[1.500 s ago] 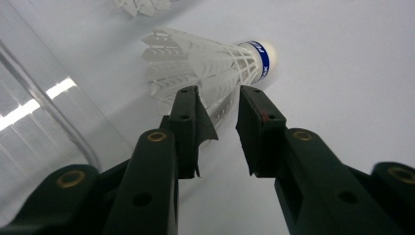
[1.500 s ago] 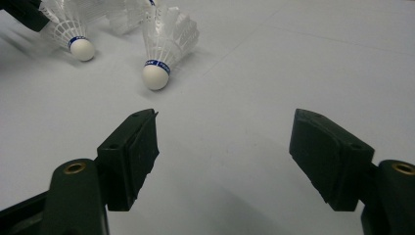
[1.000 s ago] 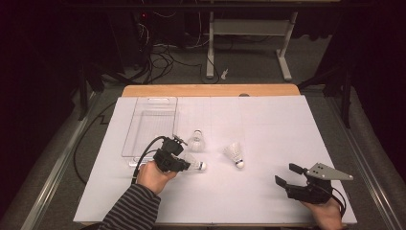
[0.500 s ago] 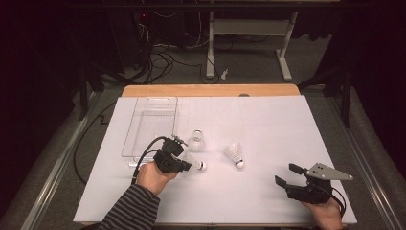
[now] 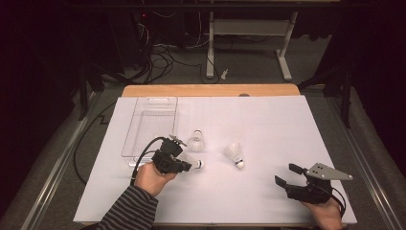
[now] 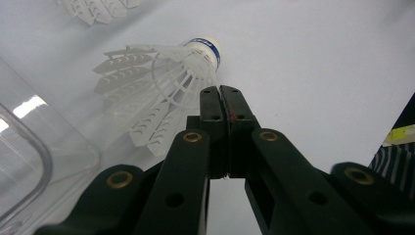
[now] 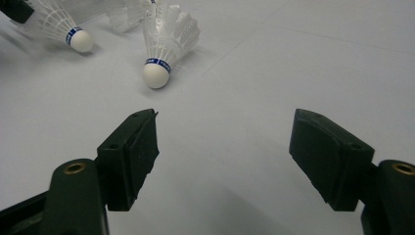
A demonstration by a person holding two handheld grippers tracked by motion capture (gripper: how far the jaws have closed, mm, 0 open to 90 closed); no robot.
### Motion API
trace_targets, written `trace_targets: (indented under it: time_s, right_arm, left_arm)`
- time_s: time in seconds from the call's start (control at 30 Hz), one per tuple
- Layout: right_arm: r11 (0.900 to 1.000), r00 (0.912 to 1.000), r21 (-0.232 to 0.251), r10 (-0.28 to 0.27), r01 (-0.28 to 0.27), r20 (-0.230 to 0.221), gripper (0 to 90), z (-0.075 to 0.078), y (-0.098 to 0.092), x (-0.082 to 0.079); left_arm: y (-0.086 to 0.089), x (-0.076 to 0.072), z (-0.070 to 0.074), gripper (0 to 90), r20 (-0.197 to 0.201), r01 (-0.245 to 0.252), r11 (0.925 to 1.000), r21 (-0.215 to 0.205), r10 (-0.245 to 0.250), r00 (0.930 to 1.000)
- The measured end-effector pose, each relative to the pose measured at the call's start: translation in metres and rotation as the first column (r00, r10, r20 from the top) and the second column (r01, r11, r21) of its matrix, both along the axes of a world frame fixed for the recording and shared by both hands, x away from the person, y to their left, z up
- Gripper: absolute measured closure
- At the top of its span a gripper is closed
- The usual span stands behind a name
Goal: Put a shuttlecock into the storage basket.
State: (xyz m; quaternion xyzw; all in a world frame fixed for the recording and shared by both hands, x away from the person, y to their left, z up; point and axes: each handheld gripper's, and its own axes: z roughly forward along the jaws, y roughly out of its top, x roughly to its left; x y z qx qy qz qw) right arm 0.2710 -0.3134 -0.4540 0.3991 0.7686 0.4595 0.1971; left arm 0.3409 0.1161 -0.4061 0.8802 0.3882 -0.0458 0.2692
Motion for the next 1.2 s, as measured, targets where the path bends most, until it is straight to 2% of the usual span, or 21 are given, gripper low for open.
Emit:
trace_targets:
  time_s: [0.47,0.87,1.2]
  right_arm:
    - [1.000,1.0000,0.000,0.000,0.000,-0.001,26.9,0.000,0.000,0.000]
    - [1.000,1.0000,0.000,0.000,0.000,0.000,26.9,0.000,0.000,0.000]
    - [1.000,1.0000,0.002,0.000,0.000,-0.001,26.9,0.000,0.000,0.000]
  left_arm:
    - [0.008,-0.005,0.007,89.2,0.039,-0.023,0.9993,-0.030,0.024,0.9989]
    - [0.010,-0.006,0.010,89.2,0.054,-0.026,0.9992,-0.030,0.028,0.9982]
    - [0.017,-0.010,0.019,89.2,0.086,-0.039,0.9984,-0.041,0.043,0.9954]
